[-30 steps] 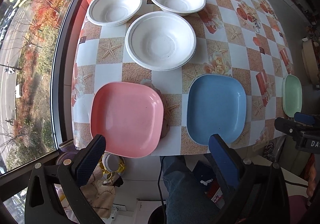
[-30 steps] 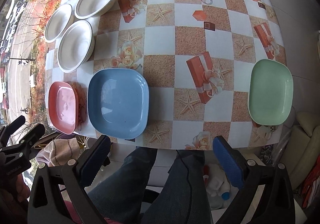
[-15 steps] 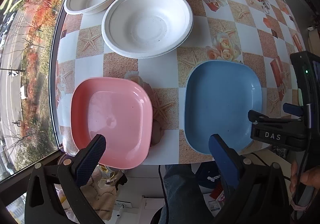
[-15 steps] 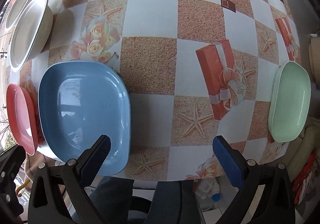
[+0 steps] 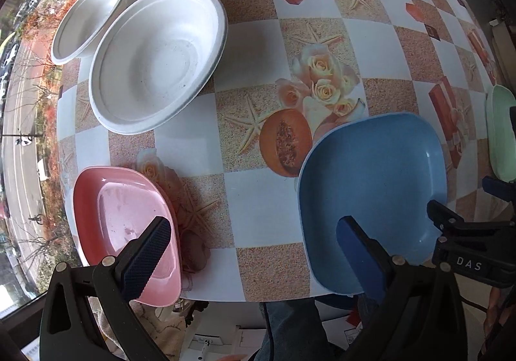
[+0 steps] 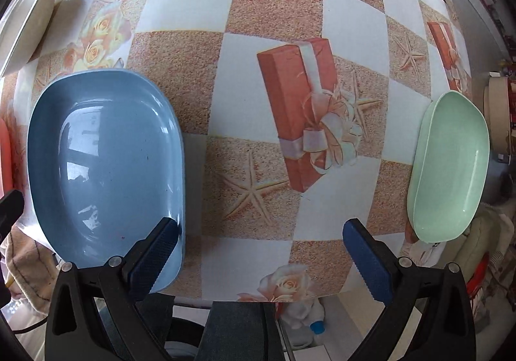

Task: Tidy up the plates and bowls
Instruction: 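Close both grippers on the rim of the blue plate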

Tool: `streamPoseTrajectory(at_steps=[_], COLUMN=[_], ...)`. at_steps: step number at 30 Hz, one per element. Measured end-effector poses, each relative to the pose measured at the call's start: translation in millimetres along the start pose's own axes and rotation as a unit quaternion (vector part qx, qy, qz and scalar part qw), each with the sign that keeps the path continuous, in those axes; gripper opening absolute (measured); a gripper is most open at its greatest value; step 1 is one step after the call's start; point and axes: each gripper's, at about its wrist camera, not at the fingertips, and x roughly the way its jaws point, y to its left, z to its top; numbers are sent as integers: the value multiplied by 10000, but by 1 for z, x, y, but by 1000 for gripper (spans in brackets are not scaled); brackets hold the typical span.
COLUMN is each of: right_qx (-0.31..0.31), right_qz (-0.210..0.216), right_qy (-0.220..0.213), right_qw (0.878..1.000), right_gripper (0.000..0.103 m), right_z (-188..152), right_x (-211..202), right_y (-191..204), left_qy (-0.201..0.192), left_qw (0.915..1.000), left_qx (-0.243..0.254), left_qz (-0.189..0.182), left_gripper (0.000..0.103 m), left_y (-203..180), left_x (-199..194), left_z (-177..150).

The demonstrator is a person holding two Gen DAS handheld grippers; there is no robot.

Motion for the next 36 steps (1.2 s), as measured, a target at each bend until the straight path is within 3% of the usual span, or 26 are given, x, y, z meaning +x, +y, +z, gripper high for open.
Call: streamPoseTrajectory(at_steps=[4, 7, 11, 12, 18, 21, 26, 30, 32, 33, 35, 36], right_qx=[351, 274, -231, -341, -647, -606, -617, -647, -752, -848, -1029, -1084], right_qz=[470, 697, 589, 538, 661, 744, 781, 851, 863, 860, 840, 836], right_qy=[70, 40, -150, -172, -195, -199, -61, 60, 78, 66, 44, 39], right_qw=[9983, 9972, 9979, 9978, 9955, 9952, 9950, 9942, 9934, 9927, 9911, 9906], right_gripper=[103, 103, 103, 103, 103, 103, 103, 103, 96, 89, 77, 69], right_z=[0, 4, 20, 28, 36, 50, 49, 55, 52, 51, 48, 47], right_x=[-3, 2, -9, -6, -6, -4, -3, 8, 6, 4, 2, 0], right_y=[-22, -23, -13, 9, 26, 32, 28, 22, 28, 32, 40, 43], left_qy=[130, 264, 539, 599, 442, 410, 344, 271, 253, 253, 282, 332], left_qw=[9999, 9990, 9964, 9957, 9940, 9930, 9920, 9927, 9936, 9938, 9936, 9938], left_qx=[22, -318, -653, -702, -984, -1078, -1186, -1127, -1014, -950, -825, -771], left_qz=[104, 148, 79, 38, -178, -242, -278, -335, -435, -511, -721, -724], left_gripper=[103, 101, 99, 99, 98, 98, 96, 82, 62, 57, 33, 33], left_y=[-10, -5, 1, 1, 2, 8, 15, 6, 1, -1, -6, -7], left_x=[8, 15, 35, 39, 41, 33, 51, 43, 38, 37, 36, 36], left_z=[6, 4, -4, -4, -5, -19, -48, -47, -45, -43, -41, -39])
